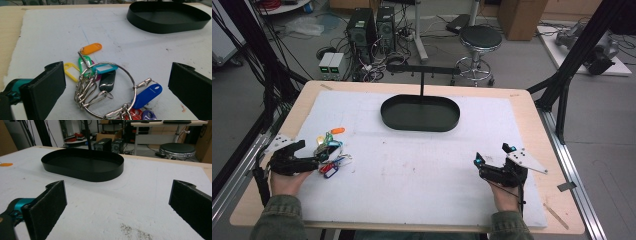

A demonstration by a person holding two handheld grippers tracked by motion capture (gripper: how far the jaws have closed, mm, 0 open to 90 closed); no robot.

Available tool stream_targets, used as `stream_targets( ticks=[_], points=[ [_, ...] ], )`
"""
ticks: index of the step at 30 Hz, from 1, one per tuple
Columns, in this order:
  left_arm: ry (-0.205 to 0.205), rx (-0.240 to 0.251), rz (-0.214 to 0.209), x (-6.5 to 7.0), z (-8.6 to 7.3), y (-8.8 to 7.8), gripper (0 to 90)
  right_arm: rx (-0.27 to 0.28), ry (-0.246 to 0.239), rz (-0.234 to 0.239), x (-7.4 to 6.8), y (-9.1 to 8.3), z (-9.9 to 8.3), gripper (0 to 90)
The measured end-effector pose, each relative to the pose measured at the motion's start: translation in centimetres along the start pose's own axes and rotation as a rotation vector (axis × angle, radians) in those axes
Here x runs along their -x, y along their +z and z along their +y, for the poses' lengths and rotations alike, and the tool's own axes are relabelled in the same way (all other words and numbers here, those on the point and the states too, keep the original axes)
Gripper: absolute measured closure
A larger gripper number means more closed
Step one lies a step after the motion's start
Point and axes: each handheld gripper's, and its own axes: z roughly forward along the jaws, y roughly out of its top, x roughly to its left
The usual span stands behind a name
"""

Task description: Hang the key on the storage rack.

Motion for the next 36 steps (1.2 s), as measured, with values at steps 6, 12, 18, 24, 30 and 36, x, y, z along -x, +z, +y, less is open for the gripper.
stream_targets(
  ticks=[6, 12, 18, 24, 30, 36],
  points=[
    [0.024, -0.03, -0.022, 0.4, 0.0, 0.4, 1.7, -0.002, -0.002, 0.003, 0.0, 0.0, 0.0, 0.4],
    [0.039, -0.046, -0.034, 0.6, -0.1, 0.7, 1.7, -0.006, 0.001, 0.007, -0.1, 0.1, 0.0, 0.4],
    [0.062, -0.085, -0.045, 1.1, -0.1, 1.2, 1.7, -0.012, -0.007, 0.012, -0.1, 0.1, -0.1, 0.4],
    [0.089, -0.123, -0.051, 1.5, -0.3, 1.7, 1.7, -0.011, -0.01, 0.01, -0.2, 0.2, -0.1, 0.4],
    [0.106, -0.156, -0.074, 1.8, -0.5, 2.1, 1.7, -0.014, -0.013, 0.007, -0.2, 0.2, -0.1, 0.4],
    [0.134, -0.201, -0.084, 2.2, -0.7, 2.8, 1.7, -0.017, -0.013, 0.008, -0.2, 0.2, -0.1, 0.4]
  ],
)
